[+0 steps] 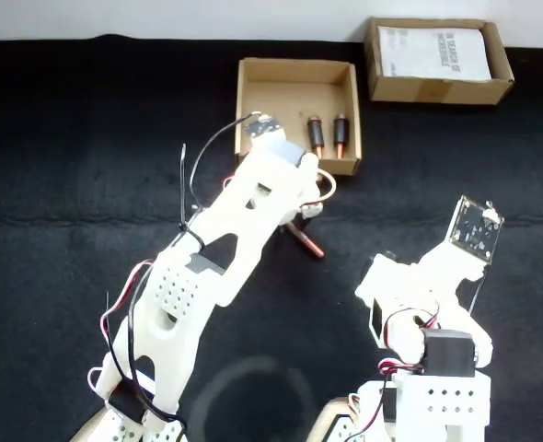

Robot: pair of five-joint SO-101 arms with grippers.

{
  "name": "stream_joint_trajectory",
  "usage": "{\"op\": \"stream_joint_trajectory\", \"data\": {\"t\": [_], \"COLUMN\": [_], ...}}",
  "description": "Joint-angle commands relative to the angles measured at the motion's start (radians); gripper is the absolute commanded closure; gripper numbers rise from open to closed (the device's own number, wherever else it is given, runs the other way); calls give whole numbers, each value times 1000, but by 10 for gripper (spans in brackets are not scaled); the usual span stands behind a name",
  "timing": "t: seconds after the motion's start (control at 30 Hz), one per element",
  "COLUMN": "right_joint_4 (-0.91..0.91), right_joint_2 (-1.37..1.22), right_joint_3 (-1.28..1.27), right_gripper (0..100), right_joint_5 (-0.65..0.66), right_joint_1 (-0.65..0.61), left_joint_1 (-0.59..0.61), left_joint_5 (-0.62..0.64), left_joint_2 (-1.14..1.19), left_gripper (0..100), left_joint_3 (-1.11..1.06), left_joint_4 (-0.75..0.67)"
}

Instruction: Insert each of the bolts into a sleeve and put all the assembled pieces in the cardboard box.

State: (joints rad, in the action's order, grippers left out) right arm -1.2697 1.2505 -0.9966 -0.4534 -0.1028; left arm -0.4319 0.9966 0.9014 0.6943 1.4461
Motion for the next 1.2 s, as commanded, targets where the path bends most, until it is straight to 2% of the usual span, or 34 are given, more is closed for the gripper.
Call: {"op": "stream_joint_trajectory", "data": {"t": [0.0, 0.1, 0.3, 0.57, 0.7, 0.9, 1.17], "right_joint_4": [7, 12, 13, 140, 265, 380, 549], "right_joint_2": [15, 15, 15, 10, 12, 13, 12], "right_joint_3": [4, 4, 5, -7, -88, -179, -311], "right_gripper": [991, 991, 991, 991, 991, 991, 991], "right_joint_5": [11, 11, 11, 11, 11, 11, 11], "right_joint_1": [10, 31, 38, -33, -82, -87, -87], "left_joint_1": [31, 47, 53, 1, -19, -1, 59], "left_joint_5": [0, 0, -11, -190, -315, -468, -503], "left_joint_2": [-1, -15, -85, -282, -420, -533, -564], "left_gripper": [998, 993, 991, 991, 991, 991, 991], "left_joint_3": [13, 13, 13, 13, 13, 13, 12], "left_joint_4": [2, 6, 101, 176, 173, 172, 60]}}
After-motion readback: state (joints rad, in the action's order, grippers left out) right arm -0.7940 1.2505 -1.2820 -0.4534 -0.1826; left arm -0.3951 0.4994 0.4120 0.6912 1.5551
